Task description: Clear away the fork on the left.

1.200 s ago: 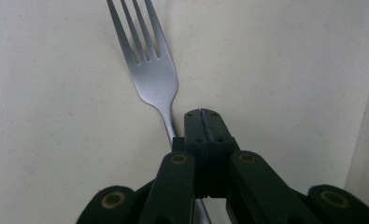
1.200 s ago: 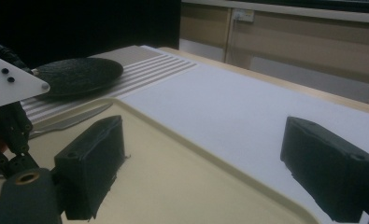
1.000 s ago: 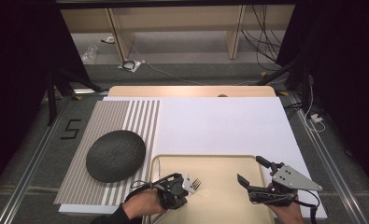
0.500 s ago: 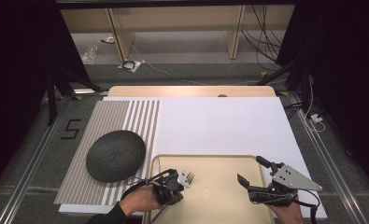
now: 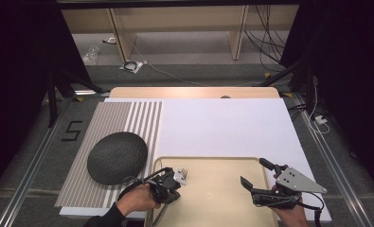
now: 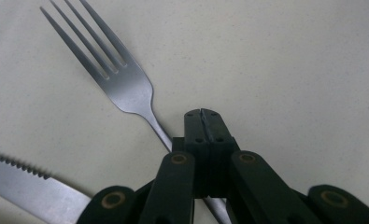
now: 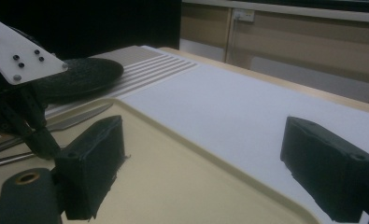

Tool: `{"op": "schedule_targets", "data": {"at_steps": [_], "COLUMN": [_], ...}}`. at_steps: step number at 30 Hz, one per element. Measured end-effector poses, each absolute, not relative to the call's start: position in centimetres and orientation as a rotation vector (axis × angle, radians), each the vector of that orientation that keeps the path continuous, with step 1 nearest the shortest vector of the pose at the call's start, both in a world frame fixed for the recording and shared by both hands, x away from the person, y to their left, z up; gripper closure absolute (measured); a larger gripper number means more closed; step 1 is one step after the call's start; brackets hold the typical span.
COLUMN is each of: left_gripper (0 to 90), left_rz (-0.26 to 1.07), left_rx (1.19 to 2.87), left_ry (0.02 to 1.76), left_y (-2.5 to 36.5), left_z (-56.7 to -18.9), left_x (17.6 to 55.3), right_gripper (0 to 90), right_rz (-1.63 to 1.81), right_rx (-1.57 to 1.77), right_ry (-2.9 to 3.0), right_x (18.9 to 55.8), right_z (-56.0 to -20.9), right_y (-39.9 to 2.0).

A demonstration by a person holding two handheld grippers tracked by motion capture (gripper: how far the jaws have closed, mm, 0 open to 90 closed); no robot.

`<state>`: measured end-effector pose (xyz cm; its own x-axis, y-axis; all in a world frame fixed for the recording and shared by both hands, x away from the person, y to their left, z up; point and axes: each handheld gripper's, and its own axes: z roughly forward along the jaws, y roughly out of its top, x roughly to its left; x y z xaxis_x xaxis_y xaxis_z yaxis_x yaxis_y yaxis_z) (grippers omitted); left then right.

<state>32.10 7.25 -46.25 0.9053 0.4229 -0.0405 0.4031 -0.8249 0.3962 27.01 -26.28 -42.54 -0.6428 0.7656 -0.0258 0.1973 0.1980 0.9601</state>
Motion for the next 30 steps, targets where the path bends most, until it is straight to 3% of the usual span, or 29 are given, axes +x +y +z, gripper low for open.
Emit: {"op": "schedule_targets", "data": {"at_steps": [30], "left_gripper": [89.2], "left_rz": [0.099], "left_rx": [2.651], "left_ry": [0.701], "left_y": [9.9], "left_z": [-46.3], "left_x": [33.2], "right_gripper": [14.6], "right_rz": [1.465], "right_rx": [0.888], "right_ry": [1.965], "right_x": [27.0], "right_z": [-42.6], "right_y": [-26.2]}}
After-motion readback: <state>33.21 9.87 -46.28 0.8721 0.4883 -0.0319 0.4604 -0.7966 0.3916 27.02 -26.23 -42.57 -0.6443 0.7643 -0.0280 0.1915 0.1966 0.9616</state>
